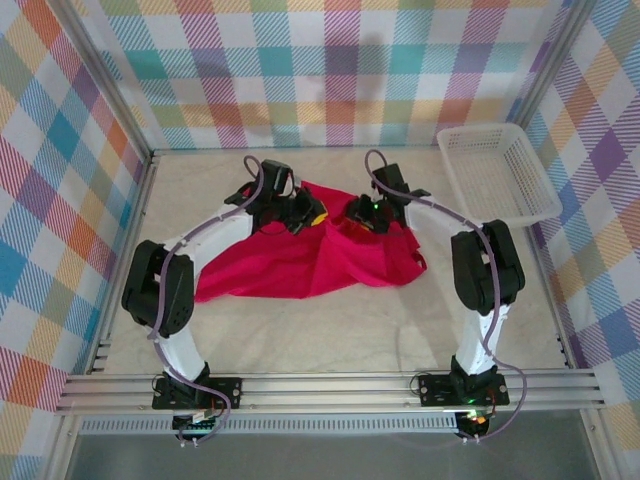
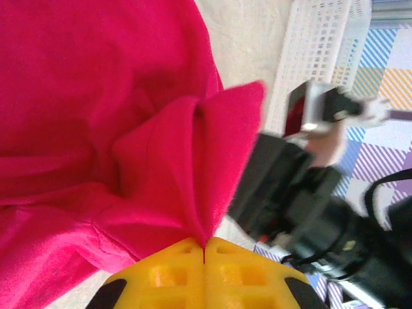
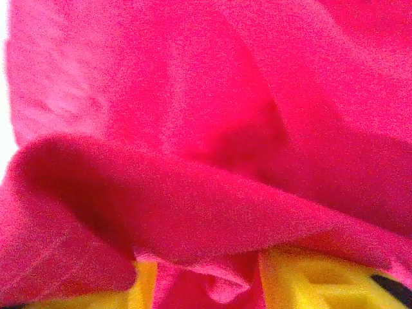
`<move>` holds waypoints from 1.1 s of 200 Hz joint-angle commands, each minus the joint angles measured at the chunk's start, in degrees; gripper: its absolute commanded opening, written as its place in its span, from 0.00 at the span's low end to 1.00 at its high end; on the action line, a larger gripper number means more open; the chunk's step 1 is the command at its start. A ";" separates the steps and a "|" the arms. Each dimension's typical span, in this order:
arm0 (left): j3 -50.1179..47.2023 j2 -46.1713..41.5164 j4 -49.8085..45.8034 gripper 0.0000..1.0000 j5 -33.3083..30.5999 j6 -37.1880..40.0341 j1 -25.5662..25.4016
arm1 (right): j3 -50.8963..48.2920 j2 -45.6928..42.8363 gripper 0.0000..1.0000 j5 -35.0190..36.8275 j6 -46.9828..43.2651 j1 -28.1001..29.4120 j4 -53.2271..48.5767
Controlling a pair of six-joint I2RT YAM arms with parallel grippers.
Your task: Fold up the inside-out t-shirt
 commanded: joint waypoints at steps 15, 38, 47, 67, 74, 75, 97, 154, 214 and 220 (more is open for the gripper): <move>-3.77 -2.39 1.48 0.00 0.33 -0.42 0.56 | 4.29 -0.59 0.55 3.99 4.91 -0.02 -2.41; -5.17 -3.31 1.16 0.00 0.28 0.19 0.73 | 3.71 -0.87 0.56 6.92 5.88 -0.02 -3.27; -5.64 -3.68 1.00 0.00 0.06 0.39 0.88 | 3.64 -1.00 0.57 7.43 5.73 -0.02 -3.58; -6.12 -3.96 0.81 0.00 0.14 0.78 1.15 | 3.61 -1.64 0.57 7.14 5.12 -0.02 -4.55; -6.20 -3.96 0.63 0.00 0.16 0.97 1.20 | 3.15 -2.25 0.57 6.45 4.82 0.07 -4.50; -6.20 -3.96 0.59 0.00 0.17 0.95 1.20 | 2.98 -2.44 0.57 6.24 4.65 0.11 -4.61; -6.72 -3.89 0.58 0.00 0.43 1.13 1.68 | -0.33 -6.55 0.51 6.38 1.69 1.20 -5.19; -6.82 -4.39 0.89 0.00 0.54 1.18 2.16 | -8.26 -9.81 0.44 4.40 -0.75 5.72 2.36; -7.50 -5.34 0.80 0.00 0.20 0.92 2.16 | 4.34 2.24 0.53 4.72 -0.68 6.75 0.52; -7.52 -5.53 0.80 0.00 0.19 0.92 2.16 | 5.79 3.21 0.54 5.18 -0.71 6.75 0.14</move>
